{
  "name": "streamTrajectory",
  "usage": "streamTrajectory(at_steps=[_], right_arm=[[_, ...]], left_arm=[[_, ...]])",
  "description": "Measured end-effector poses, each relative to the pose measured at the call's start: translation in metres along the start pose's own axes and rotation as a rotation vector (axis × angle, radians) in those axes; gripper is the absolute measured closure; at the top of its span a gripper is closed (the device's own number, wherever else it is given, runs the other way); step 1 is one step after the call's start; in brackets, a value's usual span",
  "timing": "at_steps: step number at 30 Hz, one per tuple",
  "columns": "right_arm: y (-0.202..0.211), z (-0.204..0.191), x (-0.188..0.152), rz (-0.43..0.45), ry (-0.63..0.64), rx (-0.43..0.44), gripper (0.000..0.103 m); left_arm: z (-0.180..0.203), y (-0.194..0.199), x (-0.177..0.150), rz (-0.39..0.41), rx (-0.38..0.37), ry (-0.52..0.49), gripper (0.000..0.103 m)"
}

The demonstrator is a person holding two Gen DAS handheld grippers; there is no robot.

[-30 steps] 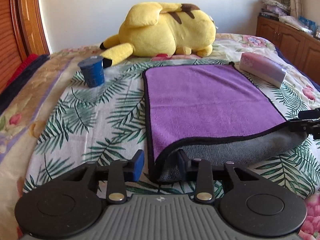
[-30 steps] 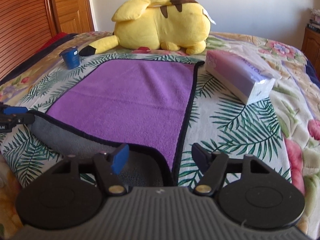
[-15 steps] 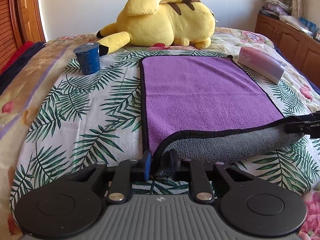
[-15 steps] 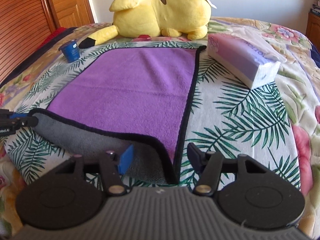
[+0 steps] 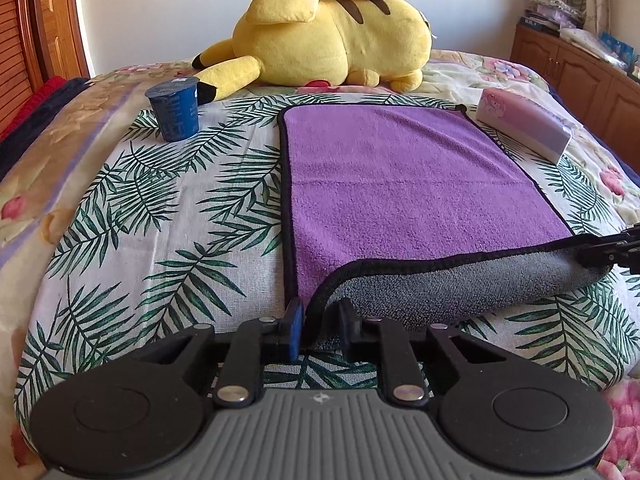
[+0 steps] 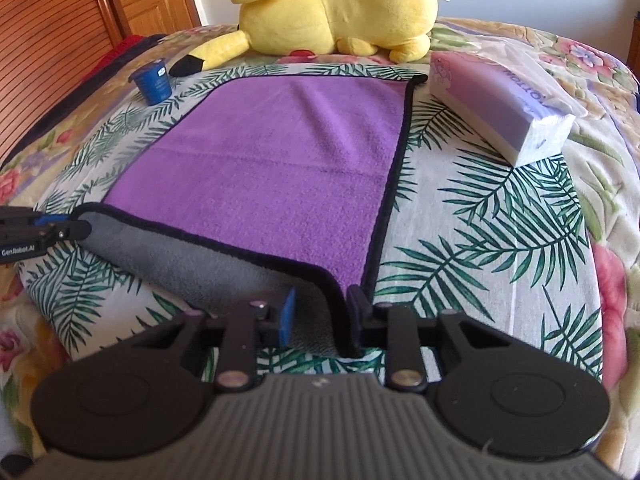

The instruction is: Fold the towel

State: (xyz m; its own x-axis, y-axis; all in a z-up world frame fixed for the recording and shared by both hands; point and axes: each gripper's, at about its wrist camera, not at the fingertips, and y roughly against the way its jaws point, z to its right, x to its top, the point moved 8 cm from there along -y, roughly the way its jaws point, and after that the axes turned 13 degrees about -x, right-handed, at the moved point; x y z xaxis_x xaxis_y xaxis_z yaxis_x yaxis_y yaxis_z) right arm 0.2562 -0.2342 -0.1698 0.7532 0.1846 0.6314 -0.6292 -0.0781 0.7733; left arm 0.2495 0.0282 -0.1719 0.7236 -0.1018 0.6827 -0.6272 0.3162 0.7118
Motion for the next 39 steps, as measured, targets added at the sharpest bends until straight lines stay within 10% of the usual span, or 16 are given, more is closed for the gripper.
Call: streamTrajectory(at_steps=[10,39], right_arm=[[0.0,0.001,0.0,0.012,0.004,0.005,0.099],[0.031,0.007,0.035,0.237,-0.06,0.028,0.099]], left_arm=[[0.006,0.004,0.005,0.03,-0.016,-0.018,0.103],[0.019,0.043,0.05,0.199,-0.051,-0.032,0.103]])
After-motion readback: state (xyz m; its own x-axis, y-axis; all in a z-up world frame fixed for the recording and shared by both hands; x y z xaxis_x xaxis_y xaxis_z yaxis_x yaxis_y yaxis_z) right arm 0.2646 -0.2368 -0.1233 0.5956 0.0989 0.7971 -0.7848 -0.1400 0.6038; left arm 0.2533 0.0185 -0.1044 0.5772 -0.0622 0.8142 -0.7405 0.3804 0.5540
